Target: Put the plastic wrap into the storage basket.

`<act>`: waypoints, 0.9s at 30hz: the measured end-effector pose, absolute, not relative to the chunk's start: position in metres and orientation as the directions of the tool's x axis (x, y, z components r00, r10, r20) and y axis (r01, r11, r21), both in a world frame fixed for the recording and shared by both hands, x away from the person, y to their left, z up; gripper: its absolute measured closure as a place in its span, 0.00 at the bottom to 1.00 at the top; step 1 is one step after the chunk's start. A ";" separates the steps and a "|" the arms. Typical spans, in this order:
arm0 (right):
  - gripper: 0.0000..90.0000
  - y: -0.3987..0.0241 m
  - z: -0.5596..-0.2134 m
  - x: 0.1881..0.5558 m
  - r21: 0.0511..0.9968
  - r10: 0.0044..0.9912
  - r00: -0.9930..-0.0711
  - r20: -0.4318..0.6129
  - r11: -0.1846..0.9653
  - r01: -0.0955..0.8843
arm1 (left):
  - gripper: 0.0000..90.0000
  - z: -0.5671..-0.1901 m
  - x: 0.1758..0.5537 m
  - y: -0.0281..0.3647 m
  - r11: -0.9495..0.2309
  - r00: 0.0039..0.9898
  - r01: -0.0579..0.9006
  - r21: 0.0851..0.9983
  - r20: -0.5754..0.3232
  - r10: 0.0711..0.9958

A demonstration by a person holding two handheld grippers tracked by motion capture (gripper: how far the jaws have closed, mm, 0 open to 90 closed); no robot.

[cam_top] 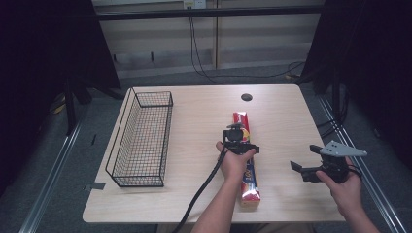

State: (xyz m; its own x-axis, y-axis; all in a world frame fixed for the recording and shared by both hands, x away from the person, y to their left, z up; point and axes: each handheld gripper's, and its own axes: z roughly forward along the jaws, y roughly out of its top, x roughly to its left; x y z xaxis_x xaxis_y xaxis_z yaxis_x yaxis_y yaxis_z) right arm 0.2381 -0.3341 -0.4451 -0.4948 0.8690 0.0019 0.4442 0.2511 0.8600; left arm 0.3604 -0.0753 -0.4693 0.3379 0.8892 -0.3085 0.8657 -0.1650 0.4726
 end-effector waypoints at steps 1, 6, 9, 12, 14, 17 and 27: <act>0.05 -0.334 -0.445 0.238 0.861 0.870 -0.493 0.001 0.250 0.443 | 0.21 -0.469 0.361 -0.075 -0.163 0.333 0.869 0.467 -0.308 0.891; 0.05 -0.334 -0.445 0.239 0.862 0.868 -0.496 -0.004 0.254 0.438 | 0.25 -0.469 0.360 -0.079 -0.146 0.306 0.880 0.451 -0.306 0.901; 0.05 -0.334 -0.444 0.238 0.863 0.869 -0.494 -0.004 0.252 0.438 | 0.31 -0.467 0.359 -0.083 -0.154 0.304 0.883 0.444 -0.290 0.907; 0.05 -0.334 -0.444 0.238 0.863 0.870 -0.493 -0.004 0.252 0.438 | 0.32 -0.466 0.360 -0.084 -0.155 0.298 0.888 0.432 -0.287 0.911; 0.05 -0.335 -0.444 0.238 0.864 0.870 -0.493 -0.003 0.251 0.437 | 0.33 -0.465 0.360 -0.084 -0.151 0.289 0.895 0.420 -0.287 0.913; 0.05 -0.335 -0.444 0.238 0.864 0.871 -0.492 -0.002 0.249 0.437 | 0.36 -0.462 0.361 -0.086 -0.155 0.279 0.900 0.408 -0.265 0.923; 0.05 -0.336 -0.443 0.237 0.868 0.871 -0.490 -0.006 0.248 0.431 | 0.48 -0.450 0.365 -0.081 -0.207 0.287 0.905 0.372 -0.173 0.942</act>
